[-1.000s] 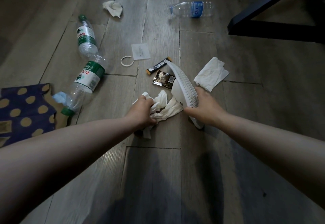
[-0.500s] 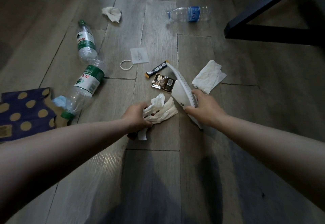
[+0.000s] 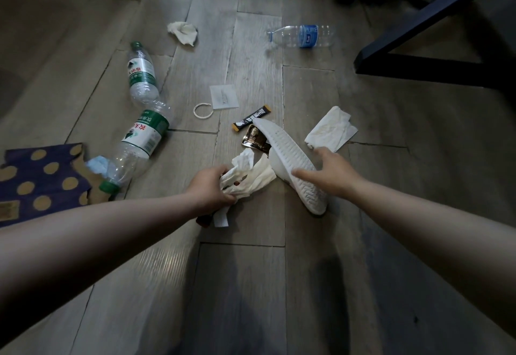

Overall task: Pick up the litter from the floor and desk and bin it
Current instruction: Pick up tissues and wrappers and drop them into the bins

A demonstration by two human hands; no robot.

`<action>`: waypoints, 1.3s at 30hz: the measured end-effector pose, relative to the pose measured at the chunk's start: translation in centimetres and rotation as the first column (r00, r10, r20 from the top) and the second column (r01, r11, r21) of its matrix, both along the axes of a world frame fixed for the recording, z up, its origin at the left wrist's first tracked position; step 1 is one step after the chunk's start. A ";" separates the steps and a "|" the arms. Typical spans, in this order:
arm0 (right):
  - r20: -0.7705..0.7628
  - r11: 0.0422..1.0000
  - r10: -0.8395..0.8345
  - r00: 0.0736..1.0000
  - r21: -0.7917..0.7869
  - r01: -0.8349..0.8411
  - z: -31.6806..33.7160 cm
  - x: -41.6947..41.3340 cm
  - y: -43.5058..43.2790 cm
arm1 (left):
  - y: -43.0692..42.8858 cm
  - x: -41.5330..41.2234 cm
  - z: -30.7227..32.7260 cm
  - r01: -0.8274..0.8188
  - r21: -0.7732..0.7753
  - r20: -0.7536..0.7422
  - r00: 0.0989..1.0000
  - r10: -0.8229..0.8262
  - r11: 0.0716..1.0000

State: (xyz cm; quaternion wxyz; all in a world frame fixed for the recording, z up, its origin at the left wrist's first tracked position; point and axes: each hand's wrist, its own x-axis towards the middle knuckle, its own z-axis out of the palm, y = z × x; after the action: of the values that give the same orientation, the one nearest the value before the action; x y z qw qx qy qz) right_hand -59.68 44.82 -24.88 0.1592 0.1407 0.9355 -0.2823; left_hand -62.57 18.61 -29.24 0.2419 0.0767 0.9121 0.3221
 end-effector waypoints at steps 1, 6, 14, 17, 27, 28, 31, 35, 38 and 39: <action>-0.003 1.000 -0.022 1.000 0.004 0.022 0.0 -0.6 0.4 | 0.0 -0.1 0.1 -0.008 -0.007 -0.004 1.000 0.008 1.000; 0.011 0.992 -0.107 0.994 0.071 0.106 -1.3 -4.0 2.7 | -0.4 -0.5 0.0 -0.041 -0.002 -0.019 0.999 0.041 0.999; 0.012 0.962 -0.055 0.998 0.268 0.050 -4.8 -6.3 3.8 | -1.8 -1.1 -0.8 -0.071 0.006 -0.023 0.997 0.071 0.997; -0.038 0.940 -0.017 0.999 0.341 0.029 -5.5 -5.4 3.6 | -1.9 -1.1 -0.8 -0.062 -0.025 -0.029 0.998 0.061 0.998; -0.253 0.981 -0.166 0.953 0.051 0.185 -3.3 -1.9 3.9 | -1.8 -0.8 0.3 -0.051 -0.021 -0.024 0.998 0.051 0.998; -0.263 0.983 -0.165 0.951 0.037 0.181 -3.0 -1.4 3.6 | -1.8 -0.8 0.6 -0.050 -0.024 -0.024 0.998 0.050 0.998; -0.293 0.993 -0.117 0.949 -0.016 0.118 -1.6 0.1 2.8 | -1.6 -0.5 1.6 -0.040 -0.033 -0.037 0.999 0.039 0.999; -0.245 0.997 0.036 0.969 -0.051 -0.050 0.0 2.2 1.5 | -1.1 0.0 2.9 -0.012 -0.039 -0.065 0.998 0.010 0.999; -0.183 0.994 0.041 0.982 -0.097 -0.059 0.1 3.0 1.0 | -0.9 0.3 3.5 -0.014 -0.031 -0.071 0.997 0.012 0.999; -0.170 0.993 0.025 0.985 -0.112 -0.044 0.0 2.9 0.8 | -0.9 0.4 3.7 -0.014 -0.026 -0.070 0.997 0.012 1.000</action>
State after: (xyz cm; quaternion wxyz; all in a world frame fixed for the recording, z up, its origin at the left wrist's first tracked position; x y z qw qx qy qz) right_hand -56.77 45.62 -24.85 0.0922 0.0906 0.9301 -0.3439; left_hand -62.20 17.68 -25.57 0.2087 0.0791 0.9246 0.3087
